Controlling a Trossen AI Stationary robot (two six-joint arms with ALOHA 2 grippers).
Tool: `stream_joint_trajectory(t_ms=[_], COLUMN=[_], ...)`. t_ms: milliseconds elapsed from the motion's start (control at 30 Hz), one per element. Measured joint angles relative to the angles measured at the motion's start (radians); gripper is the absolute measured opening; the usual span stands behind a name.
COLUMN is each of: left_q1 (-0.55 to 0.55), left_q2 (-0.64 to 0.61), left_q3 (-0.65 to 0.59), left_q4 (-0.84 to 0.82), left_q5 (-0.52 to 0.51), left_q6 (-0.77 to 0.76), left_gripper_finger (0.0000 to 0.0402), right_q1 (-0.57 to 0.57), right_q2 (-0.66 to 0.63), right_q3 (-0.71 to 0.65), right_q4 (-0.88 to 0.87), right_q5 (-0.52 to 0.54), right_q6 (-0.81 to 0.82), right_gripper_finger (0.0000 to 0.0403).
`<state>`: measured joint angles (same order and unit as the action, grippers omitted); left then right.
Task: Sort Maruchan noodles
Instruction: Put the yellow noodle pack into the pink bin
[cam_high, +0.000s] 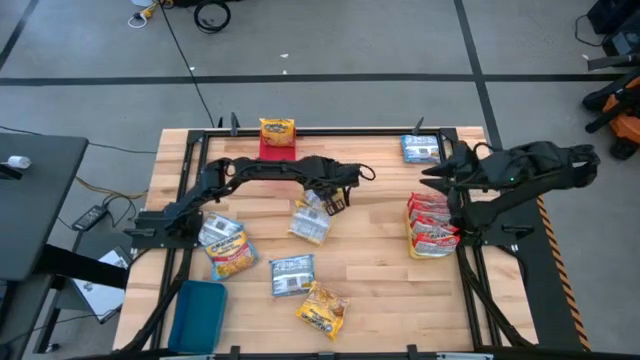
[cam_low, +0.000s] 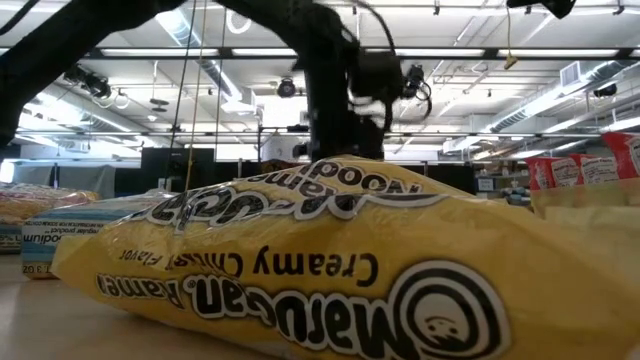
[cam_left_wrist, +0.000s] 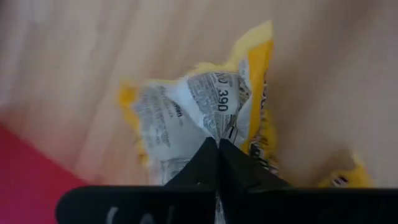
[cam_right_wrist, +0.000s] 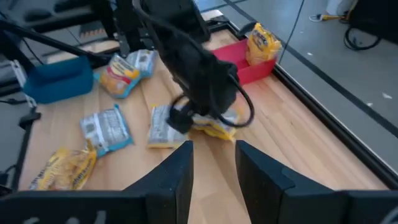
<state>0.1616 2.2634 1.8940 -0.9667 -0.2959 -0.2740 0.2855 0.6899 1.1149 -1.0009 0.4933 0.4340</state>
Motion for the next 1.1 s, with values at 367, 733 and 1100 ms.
stream_joint_trajectory(t_ms=[367,733,1100], left_q1=[0.071,0.226,0.364], left_q2=[-0.193,-0.379,-0.478], left_q3=[0.05,0.052,0.052], left_q4=[0.036,0.008,-0.442], left_q5=[0.355,0.8,0.64], left_q6=[0.181,0.175,0.672], left_gripper_finger=[0.0002,0.0001,0.0001], right_q1=[0.0,0.0,0.0], right_q2=[-0.036,0.049,0.09], right_q3=[0.0,0.0,0.0], right_q4=[-0.002,-0.177,-0.161], right_q5=[-0.018,-0.023,-0.129], right_q6=[-0.041,-0.022,-0.028], right_gripper_finger=[0.0124,0.0124,0.0124])
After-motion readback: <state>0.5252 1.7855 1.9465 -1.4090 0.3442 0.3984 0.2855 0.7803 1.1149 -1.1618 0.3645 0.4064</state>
